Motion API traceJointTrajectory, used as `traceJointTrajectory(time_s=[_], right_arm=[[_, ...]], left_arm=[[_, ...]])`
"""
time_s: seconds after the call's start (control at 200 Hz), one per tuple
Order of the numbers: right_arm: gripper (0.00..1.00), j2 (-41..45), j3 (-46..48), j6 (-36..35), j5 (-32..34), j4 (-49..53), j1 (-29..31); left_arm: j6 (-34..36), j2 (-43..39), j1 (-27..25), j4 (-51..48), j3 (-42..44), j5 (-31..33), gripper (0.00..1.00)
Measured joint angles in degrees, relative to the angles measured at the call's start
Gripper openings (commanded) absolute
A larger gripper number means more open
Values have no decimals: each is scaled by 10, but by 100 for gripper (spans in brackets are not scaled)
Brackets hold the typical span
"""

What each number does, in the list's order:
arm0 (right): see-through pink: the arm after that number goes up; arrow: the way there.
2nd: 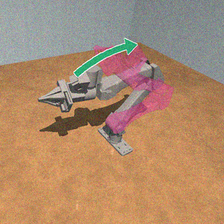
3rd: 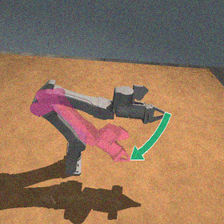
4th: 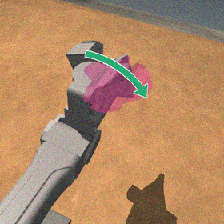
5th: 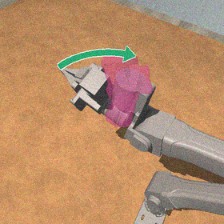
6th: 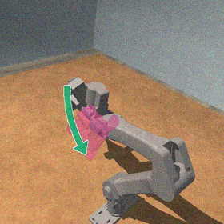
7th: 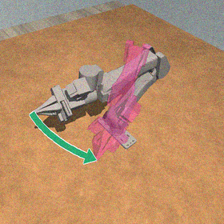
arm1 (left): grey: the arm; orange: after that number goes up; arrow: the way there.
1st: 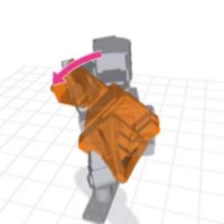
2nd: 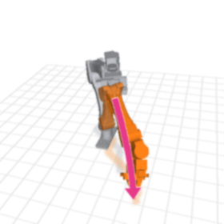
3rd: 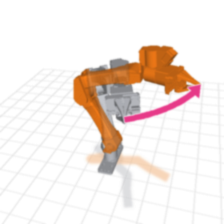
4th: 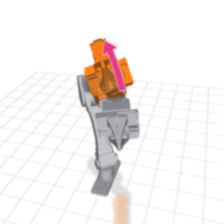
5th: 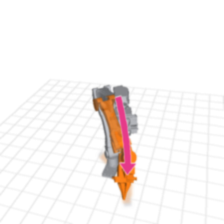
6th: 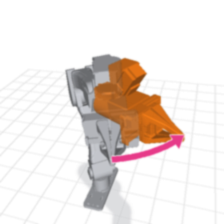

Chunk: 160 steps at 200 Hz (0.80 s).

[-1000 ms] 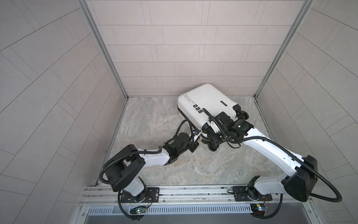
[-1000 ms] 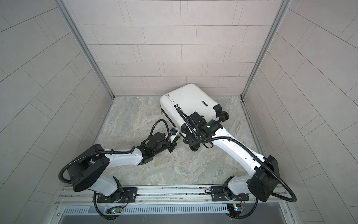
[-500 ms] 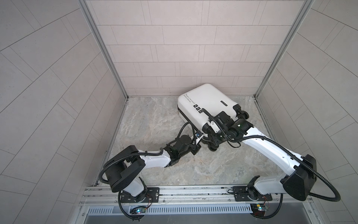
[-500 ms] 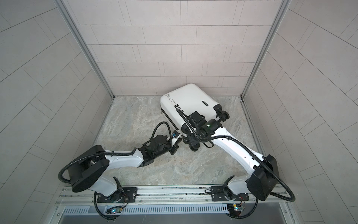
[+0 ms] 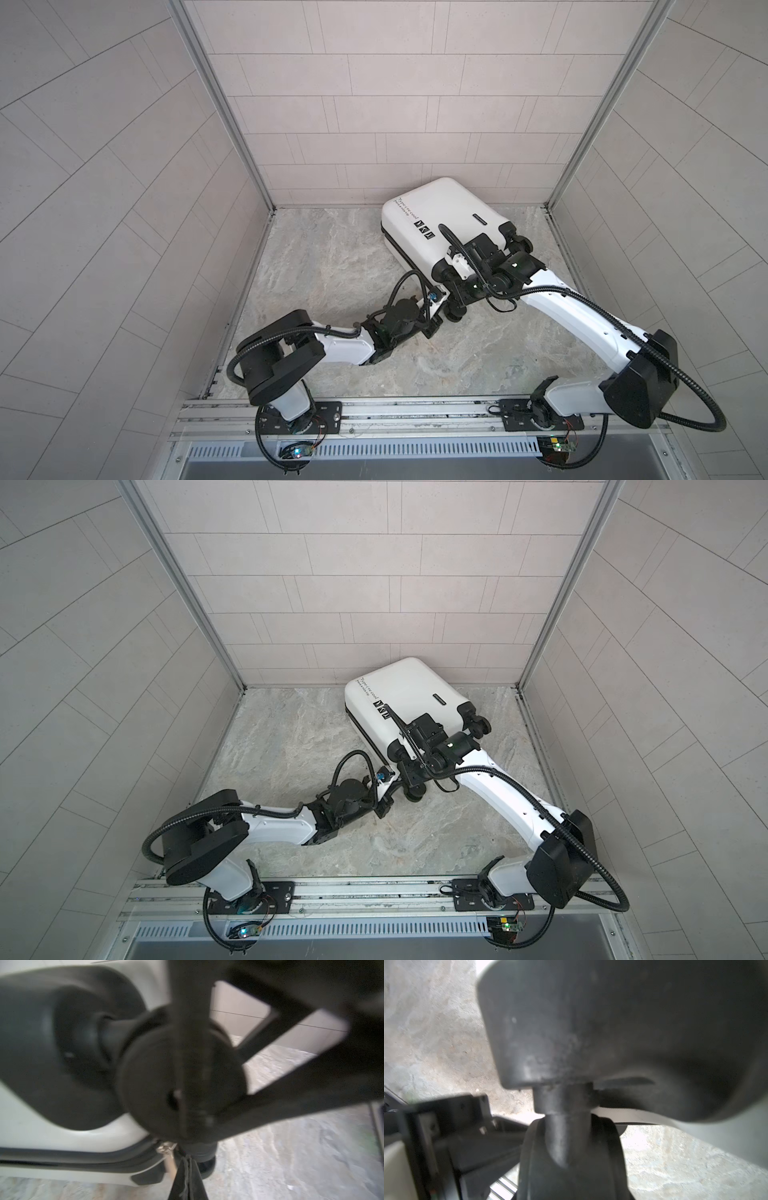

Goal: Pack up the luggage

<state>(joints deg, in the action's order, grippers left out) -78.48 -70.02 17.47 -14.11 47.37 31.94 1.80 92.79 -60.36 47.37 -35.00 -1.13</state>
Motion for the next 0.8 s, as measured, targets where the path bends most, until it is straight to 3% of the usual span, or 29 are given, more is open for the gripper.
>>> traceJointTrajectory(time_s=[0.155,0.4,0.615,0.696,0.801], right_arm=[[0,-2,14,15,5,-53,-6],[0,-3,28,20,7,-79,-12],[0,-3,30,21,1,-82,-13],[4,-2,32,23,-1,-83,-13],[10,0,38,25,-5,-89,-13]], left_arm=[[-3,16,-34,20,-1,-21,0],[-5,25,-42,38,-1,-3,0],[5,-29,-42,41,52,73,3],[7,-48,-42,54,83,113,7],[8,-62,-42,64,119,164,6]])
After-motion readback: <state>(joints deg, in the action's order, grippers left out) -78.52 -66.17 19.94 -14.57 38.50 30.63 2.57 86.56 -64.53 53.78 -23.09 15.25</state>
